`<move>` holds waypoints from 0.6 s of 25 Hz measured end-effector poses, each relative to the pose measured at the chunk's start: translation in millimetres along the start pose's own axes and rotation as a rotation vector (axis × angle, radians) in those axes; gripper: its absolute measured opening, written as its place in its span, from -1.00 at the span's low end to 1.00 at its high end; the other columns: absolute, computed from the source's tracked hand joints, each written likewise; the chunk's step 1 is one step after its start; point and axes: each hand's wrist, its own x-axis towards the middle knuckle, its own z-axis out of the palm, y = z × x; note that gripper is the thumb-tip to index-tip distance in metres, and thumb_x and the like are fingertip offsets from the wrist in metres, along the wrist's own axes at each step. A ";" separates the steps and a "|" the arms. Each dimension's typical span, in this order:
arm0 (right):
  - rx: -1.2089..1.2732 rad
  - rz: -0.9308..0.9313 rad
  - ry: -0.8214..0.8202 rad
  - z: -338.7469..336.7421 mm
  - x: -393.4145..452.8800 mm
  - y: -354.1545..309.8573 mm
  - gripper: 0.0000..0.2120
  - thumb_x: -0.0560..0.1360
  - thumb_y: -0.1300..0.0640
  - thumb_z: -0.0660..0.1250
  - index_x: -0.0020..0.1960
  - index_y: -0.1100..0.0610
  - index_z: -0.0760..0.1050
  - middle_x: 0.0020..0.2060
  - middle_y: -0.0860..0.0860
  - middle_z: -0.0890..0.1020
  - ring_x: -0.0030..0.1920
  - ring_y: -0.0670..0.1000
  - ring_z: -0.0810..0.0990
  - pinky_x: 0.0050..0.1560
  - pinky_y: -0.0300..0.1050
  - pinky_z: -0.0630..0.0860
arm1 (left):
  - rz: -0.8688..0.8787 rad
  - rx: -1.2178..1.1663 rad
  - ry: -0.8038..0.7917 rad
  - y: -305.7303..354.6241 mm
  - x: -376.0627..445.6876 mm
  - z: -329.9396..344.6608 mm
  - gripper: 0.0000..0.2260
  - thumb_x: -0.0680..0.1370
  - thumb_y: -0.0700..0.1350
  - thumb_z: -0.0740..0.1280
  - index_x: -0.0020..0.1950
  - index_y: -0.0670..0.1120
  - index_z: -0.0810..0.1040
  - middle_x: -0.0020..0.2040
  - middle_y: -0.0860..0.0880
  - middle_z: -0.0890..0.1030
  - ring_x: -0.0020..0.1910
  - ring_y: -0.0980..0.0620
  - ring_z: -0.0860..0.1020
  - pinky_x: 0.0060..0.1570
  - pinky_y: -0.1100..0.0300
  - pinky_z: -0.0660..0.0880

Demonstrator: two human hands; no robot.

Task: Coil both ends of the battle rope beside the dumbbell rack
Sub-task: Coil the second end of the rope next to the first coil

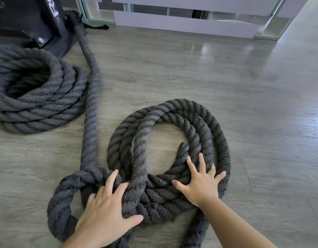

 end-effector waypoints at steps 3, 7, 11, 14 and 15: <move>-0.026 -0.040 0.003 -4.1 13.0 -2.6 0.03 0.24 -0.68 -0.09 0.59 -0.26 -0.20 0.61 -0.01 -0.27 0.54 0.40 -0.07 0.37 0.57 -0.23 | 0.006 0.018 -0.023 3.5 5.0 -0.8 -0.02 0.24 0.60 0.12 0.55 0.17 0.07 0.56 0.05 -0.38 0.49 0.03 0.21 0.28 0.02 0.29; -0.043 -0.078 0.000 -8.2 24.9 -4.9 0.03 0.23 -0.67 -0.08 0.60 -0.27 -0.20 0.61 -0.01 -0.28 0.55 0.39 -0.10 0.38 0.56 -0.26 | -0.007 0.027 -0.052 7.2 10.6 0.2 -0.01 0.21 0.61 0.10 0.55 0.18 0.05 0.55 0.04 -0.42 0.48 0.06 0.24 0.29 0.04 0.30; -0.061 -0.112 -0.006 -14.7 38.7 -6.0 0.02 0.24 -0.67 -0.06 0.59 -0.29 -0.21 0.61 -0.02 -0.28 0.55 0.38 -0.11 0.39 0.55 -0.28 | 0.027 0.011 0.051 10.5 22.1 0.5 -0.01 0.13 0.68 0.00 0.44 0.21 0.30 0.62 -0.01 -0.18 0.37 0.02 0.44 0.11 0.00 0.44; -0.087 -0.137 -0.004 -18.3 49.3 -8.3 0.02 0.24 -0.68 -0.09 0.58 -0.29 -0.23 0.61 -0.01 -0.28 0.54 0.39 -0.12 0.39 0.55 -0.26 | 0.023 0.007 -0.010 15.2 28.1 -5.4 -0.01 0.10 0.65 -0.03 0.45 0.23 0.26 0.62 -0.03 -0.21 0.40 0.02 0.41 0.18 0.02 0.41; -0.090 -0.147 -0.001 -19.7 51.5 -8.7 0.02 0.24 -0.69 -0.13 0.58 -0.30 -0.23 0.61 -0.01 -0.28 0.54 0.39 -0.11 0.39 0.55 -0.25 | 0.012 0.001 -0.077 17.6 27.4 -8.0 -0.01 0.12 0.61 0.00 0.49 0.23 0.19 0.60 -0.01 -0.30 0.43 0.03 0.36 0.23 0.06 0.37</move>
